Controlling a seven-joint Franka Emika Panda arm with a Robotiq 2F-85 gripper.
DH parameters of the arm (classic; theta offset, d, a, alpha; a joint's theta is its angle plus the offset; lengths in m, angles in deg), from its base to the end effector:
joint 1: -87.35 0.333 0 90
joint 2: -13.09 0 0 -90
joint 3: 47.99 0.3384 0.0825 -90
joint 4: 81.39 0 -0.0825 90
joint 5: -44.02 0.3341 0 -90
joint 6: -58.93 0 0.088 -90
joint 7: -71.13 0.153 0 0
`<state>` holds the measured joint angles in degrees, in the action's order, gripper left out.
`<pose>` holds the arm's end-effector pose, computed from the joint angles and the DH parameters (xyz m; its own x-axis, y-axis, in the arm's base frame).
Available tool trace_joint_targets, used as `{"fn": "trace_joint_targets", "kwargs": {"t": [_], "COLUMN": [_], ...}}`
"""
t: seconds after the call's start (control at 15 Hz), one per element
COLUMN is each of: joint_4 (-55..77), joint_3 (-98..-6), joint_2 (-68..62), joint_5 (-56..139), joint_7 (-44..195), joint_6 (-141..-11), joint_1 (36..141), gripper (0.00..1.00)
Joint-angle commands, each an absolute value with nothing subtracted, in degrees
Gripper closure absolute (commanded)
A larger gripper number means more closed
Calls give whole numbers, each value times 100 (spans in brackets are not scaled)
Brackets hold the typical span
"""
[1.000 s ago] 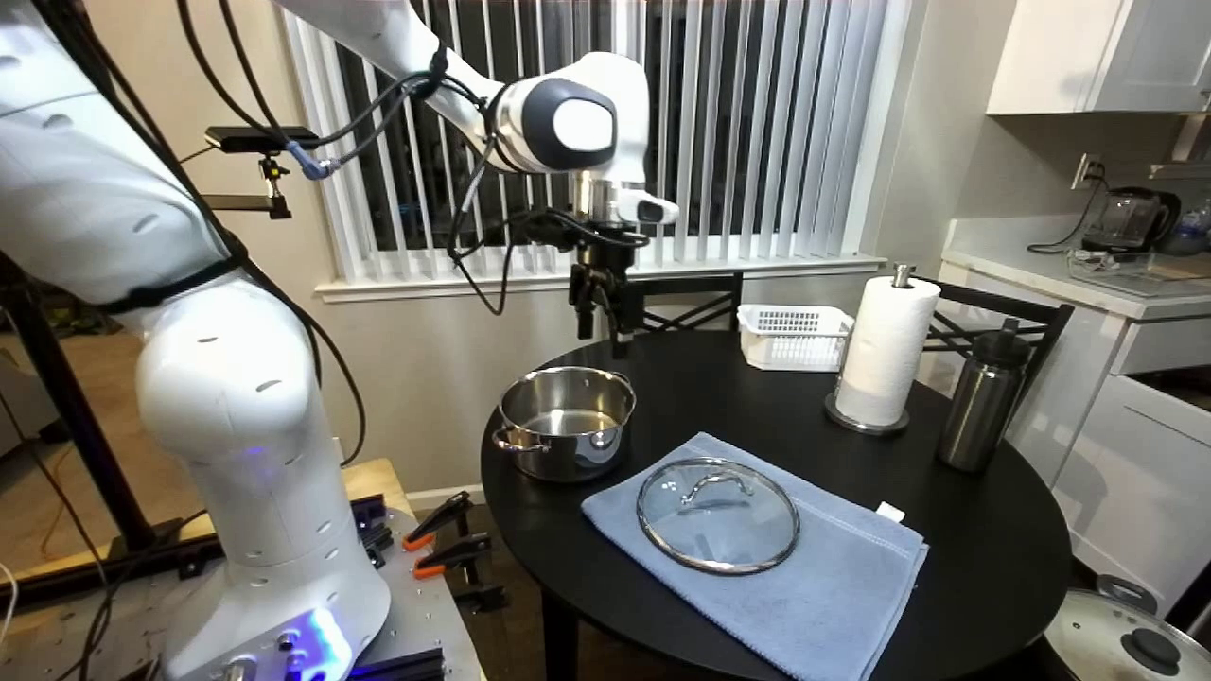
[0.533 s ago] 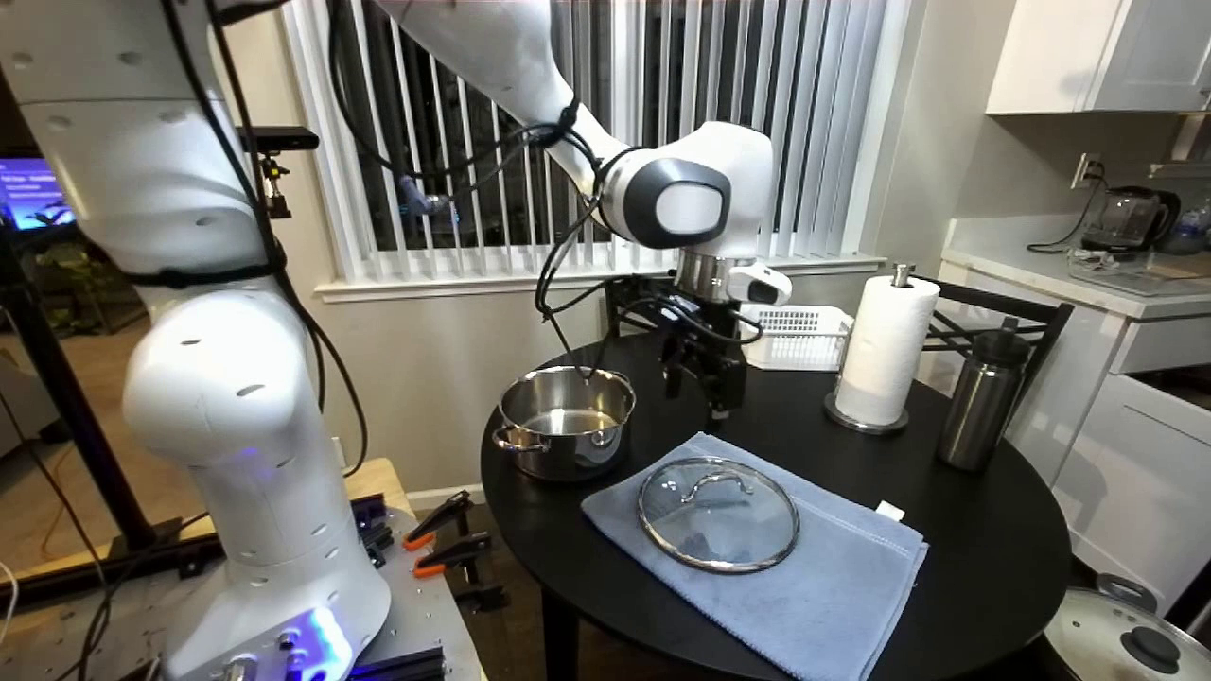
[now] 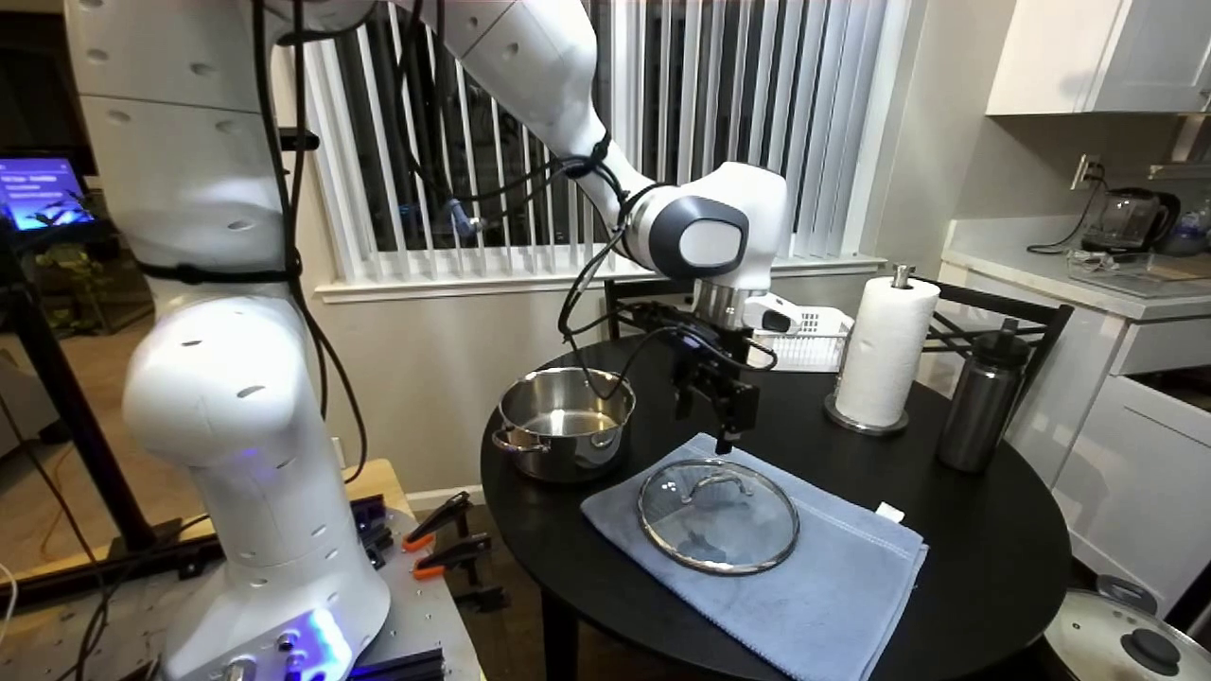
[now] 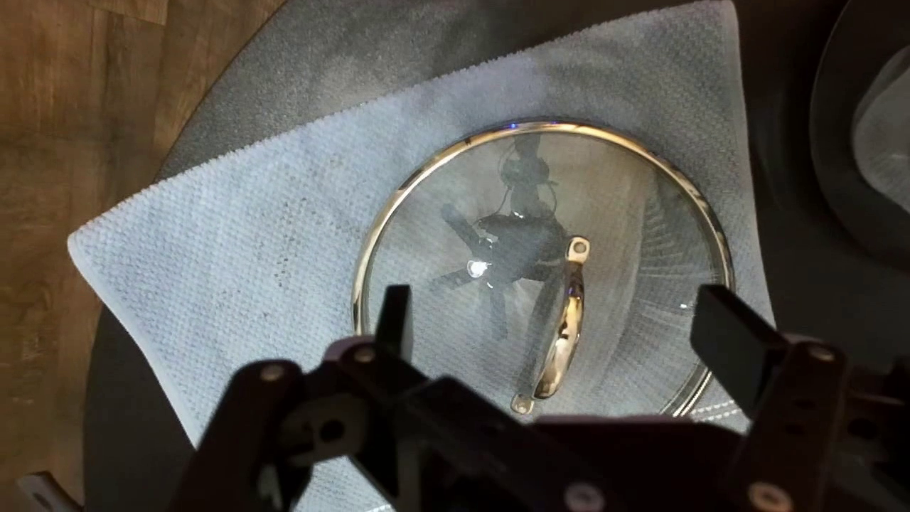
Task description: Put the glass lid on the silver pot.
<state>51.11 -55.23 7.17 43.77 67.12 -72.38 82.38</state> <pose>0.4581 -0.0995 0.3036 0.9825 -0.1391 -0.1238 -0.1393 -0.9902 0.0073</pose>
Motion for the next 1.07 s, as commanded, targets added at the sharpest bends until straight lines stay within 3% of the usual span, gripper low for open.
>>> {"fn": "trace_joint_targets", "kwargs": {"t": [0.0, 0.4, 1.0], "joint_4": [5102, 5102, 4014], "joint_3": [-5473, -5473, -5441], "joint_2": [718, 718, -594], "joint_5": [4370, 4370, 4425], "joint_7": [6717, 6717, 7938], "joint_6": [-7225, -7225, -7302], "joint_1": [8187, 8187, 8293], "gripper": [0, 0, 0]}}
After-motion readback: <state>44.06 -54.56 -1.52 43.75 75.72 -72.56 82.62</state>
